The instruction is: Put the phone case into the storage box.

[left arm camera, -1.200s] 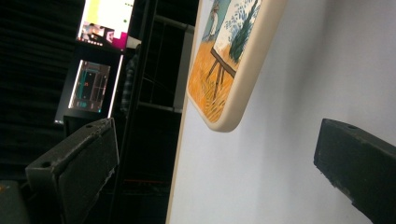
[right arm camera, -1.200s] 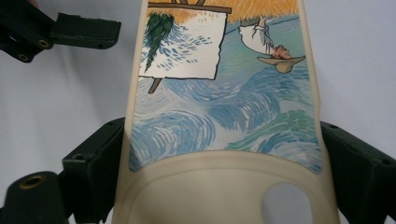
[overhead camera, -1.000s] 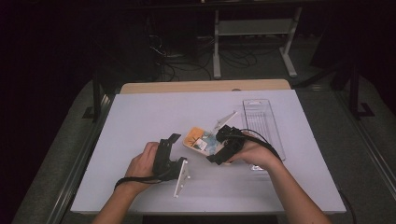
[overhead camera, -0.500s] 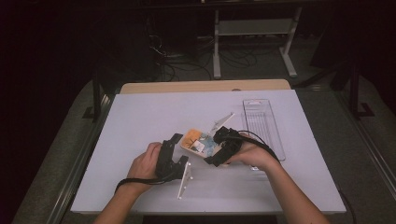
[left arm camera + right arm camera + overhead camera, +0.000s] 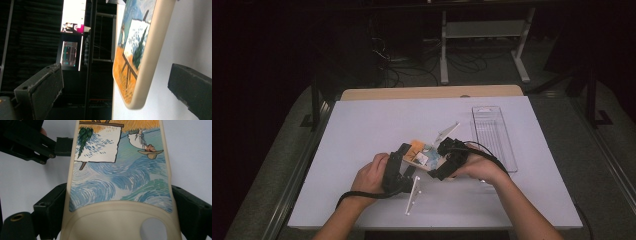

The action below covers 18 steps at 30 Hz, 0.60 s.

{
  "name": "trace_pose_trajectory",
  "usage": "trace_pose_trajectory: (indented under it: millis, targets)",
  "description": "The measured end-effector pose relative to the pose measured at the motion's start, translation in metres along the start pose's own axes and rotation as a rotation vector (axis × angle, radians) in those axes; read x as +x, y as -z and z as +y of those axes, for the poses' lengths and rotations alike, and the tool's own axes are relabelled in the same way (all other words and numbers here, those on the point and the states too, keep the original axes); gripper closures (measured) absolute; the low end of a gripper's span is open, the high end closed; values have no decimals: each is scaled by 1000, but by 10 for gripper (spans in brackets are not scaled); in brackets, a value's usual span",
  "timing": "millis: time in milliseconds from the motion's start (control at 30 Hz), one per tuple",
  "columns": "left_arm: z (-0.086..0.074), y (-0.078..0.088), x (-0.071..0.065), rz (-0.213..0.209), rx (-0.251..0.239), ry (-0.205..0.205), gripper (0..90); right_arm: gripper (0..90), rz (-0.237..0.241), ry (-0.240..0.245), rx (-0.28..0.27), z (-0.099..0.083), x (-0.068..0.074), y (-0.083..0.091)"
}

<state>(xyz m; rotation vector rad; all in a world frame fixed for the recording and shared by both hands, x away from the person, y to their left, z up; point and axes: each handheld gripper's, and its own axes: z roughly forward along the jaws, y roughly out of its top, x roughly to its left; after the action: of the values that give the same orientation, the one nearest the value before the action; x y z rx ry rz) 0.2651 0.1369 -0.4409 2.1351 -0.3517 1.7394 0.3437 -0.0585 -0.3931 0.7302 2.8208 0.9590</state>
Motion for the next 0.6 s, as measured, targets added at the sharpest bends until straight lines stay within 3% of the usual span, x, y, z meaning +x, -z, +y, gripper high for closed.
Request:
trace_pose_trajectory:
  millis: [33, 167, 267, 600]
  targets:
    - [0, -1, -2, 5, -17, 15, 0, 102, 1, 7, -3, 0, 0, 0]
    - [3, -1, -3, 4, -14, -23, 0, 102, 10, 16, -8, 1, 2, -1]
    - [4, -1, -4, 2, -19, -30, 10, 102, 13, 3, -5, 2, 5, 0]
    - [4, 0, -5, 25, -45, -55, 67, 102, 22, 26, -11, 4, 7, -1]
